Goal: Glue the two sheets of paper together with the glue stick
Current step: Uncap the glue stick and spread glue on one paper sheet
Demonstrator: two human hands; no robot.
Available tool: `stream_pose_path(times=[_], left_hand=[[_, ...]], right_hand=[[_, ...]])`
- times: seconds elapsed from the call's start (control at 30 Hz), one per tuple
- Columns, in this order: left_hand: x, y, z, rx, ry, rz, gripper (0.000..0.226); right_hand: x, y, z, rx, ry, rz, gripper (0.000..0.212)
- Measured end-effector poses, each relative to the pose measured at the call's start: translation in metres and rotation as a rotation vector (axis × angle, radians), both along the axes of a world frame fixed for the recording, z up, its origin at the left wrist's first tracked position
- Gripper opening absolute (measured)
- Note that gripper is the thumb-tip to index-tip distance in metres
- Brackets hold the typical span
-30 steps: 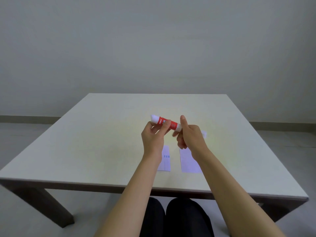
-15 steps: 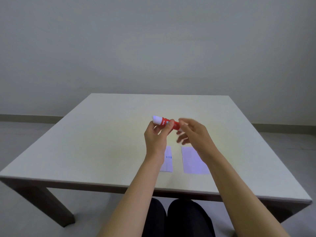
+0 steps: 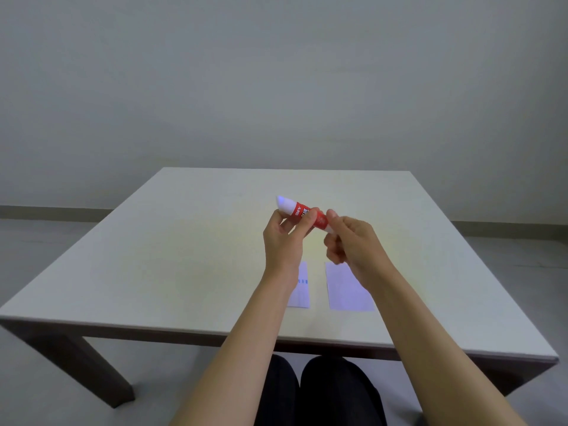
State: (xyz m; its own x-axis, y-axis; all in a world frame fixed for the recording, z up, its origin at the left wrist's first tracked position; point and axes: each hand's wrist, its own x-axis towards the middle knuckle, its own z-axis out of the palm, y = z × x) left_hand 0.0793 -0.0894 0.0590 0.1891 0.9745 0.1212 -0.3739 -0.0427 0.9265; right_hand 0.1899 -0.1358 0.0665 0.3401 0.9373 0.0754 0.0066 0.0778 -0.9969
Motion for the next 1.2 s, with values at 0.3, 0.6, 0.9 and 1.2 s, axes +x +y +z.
stream_pose_path(times=[0.3, 0.6, 0.9, 1.2], left_hand=[[-0.004, -0.001, -0.003, -0.011, -0.019, -0.015, 0.020], [-0.012, 0.003, -0.011, -0.040, -0.064, -0.154, 0.013], [-0.058, 0.028, -0.016, 0.146, 0.356, -0.391, 0.044], [-0.100, 0.062, -0.063, 0.438, 1.310, -0.648, 0.078]], right_hand=[[-0.001, 0.000, -0.004, -0.009, 0.064, 0.059, 0.034], [-0.009, 0.002, -0.015, -0.108, 0.343, 0.098, 0.049], [-0.020, 0.006, -0.023, 0.092, 0.720, 0.066, 0.021], [-0.011, 0.021, -0.055, -0.118, 0.501, -0.022, 0.004]])
